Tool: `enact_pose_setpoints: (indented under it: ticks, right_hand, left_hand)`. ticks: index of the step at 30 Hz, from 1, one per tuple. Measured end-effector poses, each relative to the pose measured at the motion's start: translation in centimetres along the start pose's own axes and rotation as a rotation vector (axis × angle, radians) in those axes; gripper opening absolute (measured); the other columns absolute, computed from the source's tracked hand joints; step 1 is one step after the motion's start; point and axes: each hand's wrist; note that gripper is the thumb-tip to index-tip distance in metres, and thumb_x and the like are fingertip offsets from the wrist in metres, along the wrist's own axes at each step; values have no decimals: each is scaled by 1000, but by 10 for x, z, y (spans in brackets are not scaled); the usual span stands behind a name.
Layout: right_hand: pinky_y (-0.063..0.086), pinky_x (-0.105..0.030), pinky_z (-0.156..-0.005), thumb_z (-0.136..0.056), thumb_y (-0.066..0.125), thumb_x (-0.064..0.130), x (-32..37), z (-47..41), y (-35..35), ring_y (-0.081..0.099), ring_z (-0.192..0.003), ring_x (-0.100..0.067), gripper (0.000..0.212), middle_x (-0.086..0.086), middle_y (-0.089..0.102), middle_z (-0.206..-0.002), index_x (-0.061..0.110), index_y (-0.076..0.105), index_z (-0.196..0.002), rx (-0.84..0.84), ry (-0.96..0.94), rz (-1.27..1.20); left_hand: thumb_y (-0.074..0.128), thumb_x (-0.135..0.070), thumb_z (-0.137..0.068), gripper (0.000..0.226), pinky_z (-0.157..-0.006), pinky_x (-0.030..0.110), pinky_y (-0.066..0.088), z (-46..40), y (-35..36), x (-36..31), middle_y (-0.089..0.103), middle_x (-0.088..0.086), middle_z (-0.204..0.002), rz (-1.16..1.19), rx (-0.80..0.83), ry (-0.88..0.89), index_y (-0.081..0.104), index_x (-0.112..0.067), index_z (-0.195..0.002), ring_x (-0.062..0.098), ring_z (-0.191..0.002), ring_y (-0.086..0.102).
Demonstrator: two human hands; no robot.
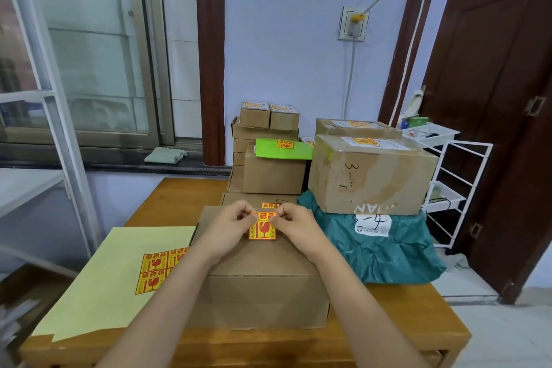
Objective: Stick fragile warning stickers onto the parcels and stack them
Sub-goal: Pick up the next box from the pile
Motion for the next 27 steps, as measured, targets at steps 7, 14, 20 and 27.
enact_pose_setpoints:
  ticks: [7,14,20,27]
  right_hand:
    - [48,-40,-82,-83,67,24,-4,-3,2,56,-85,-18,16,0,63,-82,21,61,-68,-38,-36,230]
    - [48,-44,-83,-81,67,26,-3,-3,3,56,-88,-21,12,2,60,-83,18,64,-73,-46,-53,331]
    - [46,-43,-84,-82,67,28,-3,-4,4,56,-89,-22,18,6,57,-78,26,57,-67,-47,-42,368]
    - [43,-37,-79,-82,66,27,-2,-3,4,49,-83,-15,28,13,46,-72,31,47,-62,-48,-45,414]
  left_hand:
    - [57,-18,-93,11,-65,25,46,1,1,0,63,0,-79,-115,-4,19,60,-15,-84,10,-73,57]
    - [64,-19,-88,11,-61,24,42,1,3,-2,60,0,-79,-280,-18,61,61,-9,-91,9,-71,54]
    - [69,-18,-84,13,-61,24,42,0,3,-2,60,-3,-75,-310,-14,72,60,-10,-89,8,-67,52]
    - [71,-17,-81,15,-61,26,40,-2,4,-1,58,-4,-75,-322,-9,79,60,-11,-89,10,-68,51]
Point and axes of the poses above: each hand's wrist, its own z-axis away from the middle knuckle, its own y-axis out of the palm, x = y × z
